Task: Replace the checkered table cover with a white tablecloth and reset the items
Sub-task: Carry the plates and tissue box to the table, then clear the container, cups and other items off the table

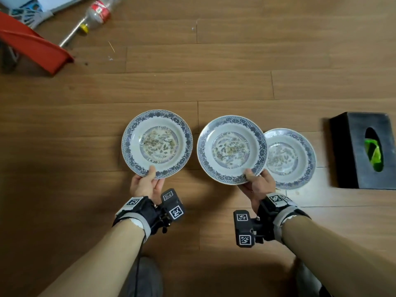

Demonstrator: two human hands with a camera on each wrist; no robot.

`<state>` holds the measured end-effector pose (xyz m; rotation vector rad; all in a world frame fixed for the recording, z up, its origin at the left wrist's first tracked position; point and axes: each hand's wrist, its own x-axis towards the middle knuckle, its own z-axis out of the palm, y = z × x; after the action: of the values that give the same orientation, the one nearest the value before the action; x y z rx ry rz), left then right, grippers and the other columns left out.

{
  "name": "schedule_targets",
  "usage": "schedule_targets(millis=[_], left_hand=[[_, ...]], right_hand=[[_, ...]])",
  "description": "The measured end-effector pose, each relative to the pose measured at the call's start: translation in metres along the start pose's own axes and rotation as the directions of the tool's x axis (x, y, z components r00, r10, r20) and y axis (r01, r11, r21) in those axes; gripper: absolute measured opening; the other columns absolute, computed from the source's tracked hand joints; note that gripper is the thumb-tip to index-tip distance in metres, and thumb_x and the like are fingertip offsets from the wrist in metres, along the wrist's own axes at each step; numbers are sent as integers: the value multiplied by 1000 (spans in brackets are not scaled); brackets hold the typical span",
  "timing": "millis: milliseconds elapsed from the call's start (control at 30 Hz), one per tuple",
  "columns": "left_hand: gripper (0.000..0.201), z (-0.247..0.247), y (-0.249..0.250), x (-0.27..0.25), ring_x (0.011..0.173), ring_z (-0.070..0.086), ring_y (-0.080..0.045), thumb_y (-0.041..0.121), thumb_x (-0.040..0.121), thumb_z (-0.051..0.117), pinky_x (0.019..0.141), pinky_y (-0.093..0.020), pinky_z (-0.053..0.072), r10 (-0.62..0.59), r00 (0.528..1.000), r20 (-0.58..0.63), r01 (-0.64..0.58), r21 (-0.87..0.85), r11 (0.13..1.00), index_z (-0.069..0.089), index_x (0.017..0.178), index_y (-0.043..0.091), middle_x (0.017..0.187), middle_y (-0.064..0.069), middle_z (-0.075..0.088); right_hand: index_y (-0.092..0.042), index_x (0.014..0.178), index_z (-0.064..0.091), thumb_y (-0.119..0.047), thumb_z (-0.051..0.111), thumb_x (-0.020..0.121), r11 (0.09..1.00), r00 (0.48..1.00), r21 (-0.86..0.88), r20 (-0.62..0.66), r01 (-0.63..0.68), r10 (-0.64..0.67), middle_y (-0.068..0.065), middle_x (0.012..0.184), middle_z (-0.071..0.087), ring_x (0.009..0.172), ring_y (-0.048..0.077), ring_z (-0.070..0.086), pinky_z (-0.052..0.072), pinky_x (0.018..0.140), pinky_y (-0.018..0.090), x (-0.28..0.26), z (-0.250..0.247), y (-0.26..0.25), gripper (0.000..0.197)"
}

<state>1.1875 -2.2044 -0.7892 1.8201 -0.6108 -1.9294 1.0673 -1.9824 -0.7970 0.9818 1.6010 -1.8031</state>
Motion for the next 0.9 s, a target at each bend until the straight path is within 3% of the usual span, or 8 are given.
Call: schedule_targets(millis=[67,167,333,500,633,700,800,900], left_hand=[[15,-8,-6,15,91,73,-26,3,86,72,73,-35,61,-5,1000,-7,5,2,1000,58,89,9,99,-19,72],[16,-19,-14,28,93,73,-27,1,86,71,69,-35,62,-5,1000,-15,5,-28,1000,59,92,9,100,-20,72],[18,-31,-24,43,93,73,-28,2,85,72,75,-38,62,-8,998,-62,8,10,1000,60,96,10,99,-18,73],[26,-34,-34,47,89,73,-28,0,84,73,74,-36,62,35,992,-120,-33,21,999,61,106,6,99,-20,72],[24,-29,-37,44,73,73,-22,5,85,73,59,-29,60,46,984,-172,-31,89,996,65,107,6,89,-14,72],[21,-27,-36,44,74,73,-20,20,90,66,60,-31,57,-16,978,-209,50,158,986,65,108,10,90,-11,73],[47,-27,-32,39,85,72,-20,47,93,41,76,-35,52,-94,974,-204,156,311,938,58,121,13,103,-6,72],[55,-25,-19,16,92,66,-23,50,93,39,82,-37,44,-110,953,-282,213,367,905,52,129,11,111,-6,66]], right_hand=[[-14,109,62,0,59,96,1000,1000,-19,2,-3,3,19,114,68,84,27,68,56,50,28,12,5,16,20],[-10,118,57,-2,58,97,1000,1000,-17,4,-22,23,20,121,65,89,27,66,56,49,27,24,7,36,22],[-11,116,55,-3,59,97,999,999,-26,-12,-32,32,19,127,62,110,35,63,57,51,28,36,1,53,21],[-3,130,48,-3,60,96,999,997,-27,-68,-24,22,20,130,60,114,36,62,58,50,28,46,-1,62,36],[-4,128,51,-3,60,96,999,999,-41,-47,-27,25,18,129,61,113,35,62,59,52,29,45,2,61,33],[-7,133,52,3,56,96,998,998,-26,-28,-55,55,17,128,60,111,34,62,61,60,33,42,2,57,38],[-1,138,48,9,48,95,985,988,-85,-1,-153,153,25,136,54,101,32,61,56,80,37,32,-4,50,44],[7,139,43,12,40,98,970,983,-160,-7,-184,185,30,140,49,125,42,53,45,103,44,9,-14,40,42]])
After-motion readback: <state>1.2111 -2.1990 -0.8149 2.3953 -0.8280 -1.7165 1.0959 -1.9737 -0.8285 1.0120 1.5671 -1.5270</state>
